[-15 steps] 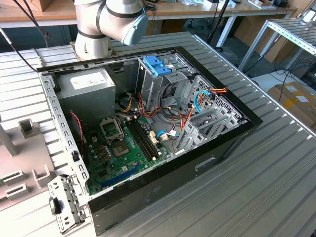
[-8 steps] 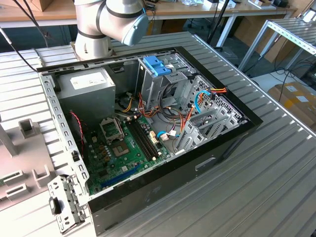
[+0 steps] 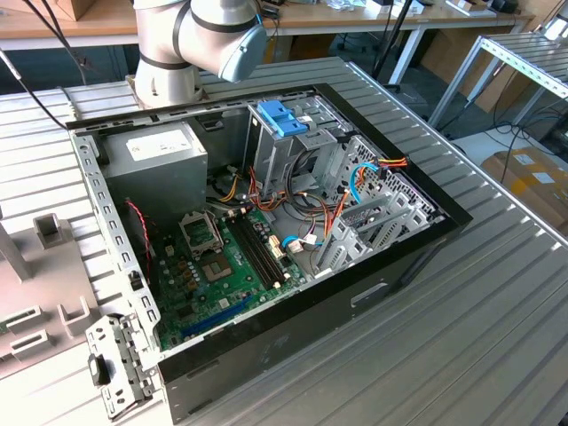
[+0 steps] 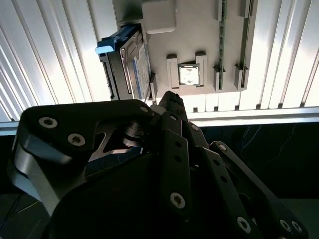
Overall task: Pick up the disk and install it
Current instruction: 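Pick up the disk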
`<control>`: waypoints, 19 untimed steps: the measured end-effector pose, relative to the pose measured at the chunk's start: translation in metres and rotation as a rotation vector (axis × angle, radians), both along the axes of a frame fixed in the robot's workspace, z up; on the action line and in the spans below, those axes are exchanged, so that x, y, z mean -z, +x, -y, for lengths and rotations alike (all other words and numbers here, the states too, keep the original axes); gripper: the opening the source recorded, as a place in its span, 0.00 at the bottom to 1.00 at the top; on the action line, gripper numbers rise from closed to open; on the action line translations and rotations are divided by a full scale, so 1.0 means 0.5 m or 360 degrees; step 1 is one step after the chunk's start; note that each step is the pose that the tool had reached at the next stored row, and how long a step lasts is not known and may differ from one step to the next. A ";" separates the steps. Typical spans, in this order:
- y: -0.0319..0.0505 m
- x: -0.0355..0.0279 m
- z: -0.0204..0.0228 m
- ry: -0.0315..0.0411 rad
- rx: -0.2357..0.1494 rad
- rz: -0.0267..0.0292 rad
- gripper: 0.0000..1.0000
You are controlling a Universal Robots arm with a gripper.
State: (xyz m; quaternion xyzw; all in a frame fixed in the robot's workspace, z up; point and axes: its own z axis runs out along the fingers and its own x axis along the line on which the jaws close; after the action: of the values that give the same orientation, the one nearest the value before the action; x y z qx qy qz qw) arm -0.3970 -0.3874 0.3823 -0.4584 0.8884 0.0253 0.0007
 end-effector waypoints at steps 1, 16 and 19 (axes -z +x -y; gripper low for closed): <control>0.000 0.000 0.0000 0.0000 -0.0011 0.00000 0.11; 0.000 0.000 0.0000 0.0000 -0.0182 -0.00001 0.11; 0.000 0.000 0.0000 0.0000 -0.0213 -0.00002 0.11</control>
State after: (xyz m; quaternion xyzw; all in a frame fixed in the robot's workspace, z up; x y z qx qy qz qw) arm -0.3970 -0.3874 0.3824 -0.5168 0.8557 0.0253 -0.0010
